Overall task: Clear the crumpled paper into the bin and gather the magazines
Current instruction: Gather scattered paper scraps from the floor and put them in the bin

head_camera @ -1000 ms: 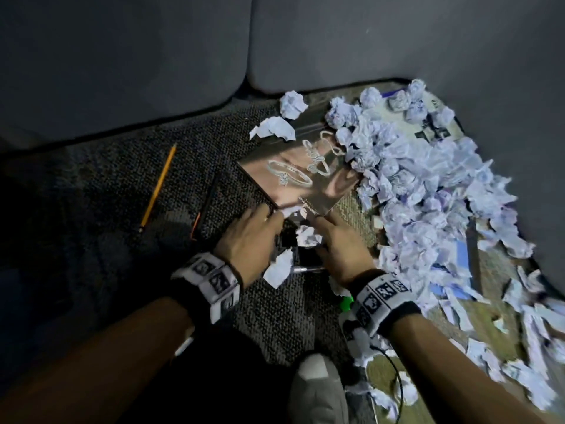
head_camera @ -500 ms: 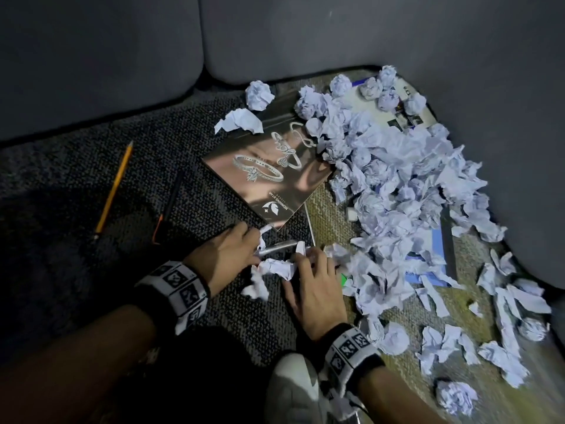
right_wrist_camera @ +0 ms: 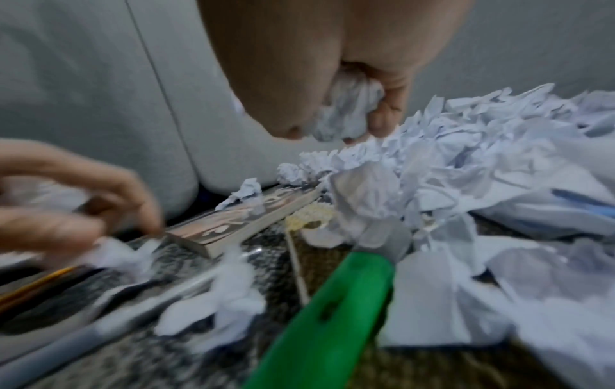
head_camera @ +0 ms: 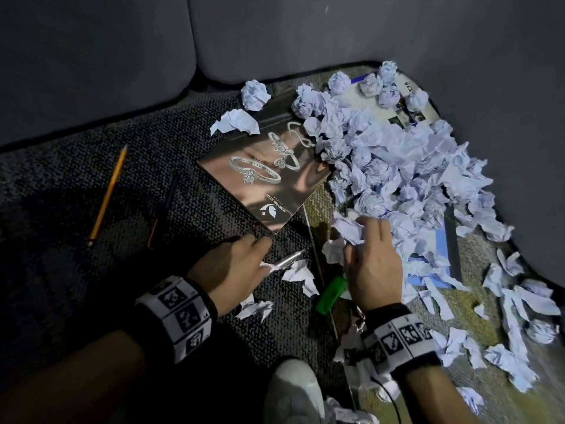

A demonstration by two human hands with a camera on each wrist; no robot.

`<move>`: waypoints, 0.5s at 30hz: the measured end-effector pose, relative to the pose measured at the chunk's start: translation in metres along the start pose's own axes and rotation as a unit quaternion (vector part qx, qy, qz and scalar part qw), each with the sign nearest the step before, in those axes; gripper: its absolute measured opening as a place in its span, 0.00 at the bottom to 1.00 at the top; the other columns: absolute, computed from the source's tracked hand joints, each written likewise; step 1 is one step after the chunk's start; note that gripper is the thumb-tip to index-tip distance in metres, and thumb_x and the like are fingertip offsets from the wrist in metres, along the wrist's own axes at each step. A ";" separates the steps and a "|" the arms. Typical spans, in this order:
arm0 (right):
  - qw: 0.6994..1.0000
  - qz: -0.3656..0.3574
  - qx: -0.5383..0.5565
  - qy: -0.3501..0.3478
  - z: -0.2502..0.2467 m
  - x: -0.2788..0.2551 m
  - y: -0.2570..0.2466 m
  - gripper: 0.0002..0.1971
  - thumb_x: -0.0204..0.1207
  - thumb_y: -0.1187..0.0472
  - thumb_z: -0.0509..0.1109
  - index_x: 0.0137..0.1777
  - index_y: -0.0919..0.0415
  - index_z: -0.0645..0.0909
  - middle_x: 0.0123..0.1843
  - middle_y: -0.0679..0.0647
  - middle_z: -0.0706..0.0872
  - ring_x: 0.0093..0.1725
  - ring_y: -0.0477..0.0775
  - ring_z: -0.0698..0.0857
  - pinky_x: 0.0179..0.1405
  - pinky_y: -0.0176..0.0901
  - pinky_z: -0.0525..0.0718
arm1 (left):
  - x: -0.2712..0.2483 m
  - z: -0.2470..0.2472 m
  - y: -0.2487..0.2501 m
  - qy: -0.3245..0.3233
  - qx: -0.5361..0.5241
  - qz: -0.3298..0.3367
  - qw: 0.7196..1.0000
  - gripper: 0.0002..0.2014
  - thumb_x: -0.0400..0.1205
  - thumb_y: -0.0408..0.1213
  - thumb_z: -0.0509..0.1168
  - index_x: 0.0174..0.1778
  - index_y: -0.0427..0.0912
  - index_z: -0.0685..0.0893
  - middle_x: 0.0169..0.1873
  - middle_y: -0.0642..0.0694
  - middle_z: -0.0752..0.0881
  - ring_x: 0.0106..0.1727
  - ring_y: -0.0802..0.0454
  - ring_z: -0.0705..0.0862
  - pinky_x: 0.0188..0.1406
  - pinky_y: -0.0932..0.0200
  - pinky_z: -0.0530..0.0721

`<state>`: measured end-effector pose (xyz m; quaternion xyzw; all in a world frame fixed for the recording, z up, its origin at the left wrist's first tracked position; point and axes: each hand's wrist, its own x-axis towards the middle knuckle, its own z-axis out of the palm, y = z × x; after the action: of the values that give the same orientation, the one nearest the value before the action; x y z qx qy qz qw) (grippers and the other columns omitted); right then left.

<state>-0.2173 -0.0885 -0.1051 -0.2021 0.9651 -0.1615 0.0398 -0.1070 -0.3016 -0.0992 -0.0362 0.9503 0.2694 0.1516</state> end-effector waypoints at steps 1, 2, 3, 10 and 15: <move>0.999 0.002 -0.042 -0.030 0.003 0.005 0.005 0.19 0.77 0.58 0.65 0.67 0.57 0.68 0.63 0.55 0.72 0.41 0.54 0.83 0.32 0.52 0.88 | 0.000 0.005 0.000 -0.008 0.019 -0.025 0.999 0.18 0.81 0.50 0.63 0.62 0.44 0.74 0.53 0.45 0.79 0.49 0.45 0.84 0.48 0.51 0.83; 0.996 0.004 -0.069 -0.065 0.006 0.007 0.007 0.20 0.79 0.53 0.62 0.70 0.54 0.67 0.66 0.57 0.69 0.44 0.55 0.84 0.36 0.52 0.90 | -0.001 0.007 -0.003 -0.012 0.029 -0.046 0.998 0.21 0.79 0.53 0.65 0.61 0.43 0.75 0.55 0.44 0.78 0.50 0.45 0.84 0.48 0.52 0.83; 0.992 0.007 -0.088 -0.095 0.010 0.007 0.008 0.23 0.80 0.49 0.58 0.73 0.52 0.64 0.68 0.58 0.67 0.47 0.56 0.84 0.40 0.52 0.91 | -0.001 0.008 -0.007 -0.012 0.031 -0.066 0.997 0.24 0.77 0.56 0.67 0.61 0.43 0.75 0.56 0.42 0.77 0.50 0.44 0.84 0.47 0.52 0.83; 0.986 0.043 -0.107 -0.122 0.026 0.000 0.007 0.39 0.75 0.26 0.49 0.83 0.42 0.48 0.67 0.59 0.67 0.62 0.59 0.79 0.50 0.57 0.89 | -0.005 0.018 -0.033 0.020 0.025 -0.118 0.993 0.15 0.81 0.47 0.64 0.57 0.43 0.73 0.49 0.42 0.68 0.43 0.38 0.82 0.42 0.52 0.80; 0.989 0.020 -0.082 -0.119 0.030 0.015 0.009 0.23 0.77 0.51 0.66 0.72 0.52 0.69 0.63 0.58 0.73 0.56 0.62 0.83 0.47 0.54 0.88 | 0.001 0.010 -0.042 0.024 -0.011 -0.121 0.992 0.09 0.81 0.37 0.63 0.52 0.34 0.77 0.44 0.36 0.77 0.42 0.34 0.85 0.41 0.46 0.81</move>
<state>-0.2305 -0.0954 -0.1365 -0.2035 0.9672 -0.0561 0.1413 -0.0994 -0.3325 -0.1286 -0.1590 0.9395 0.2582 0.1595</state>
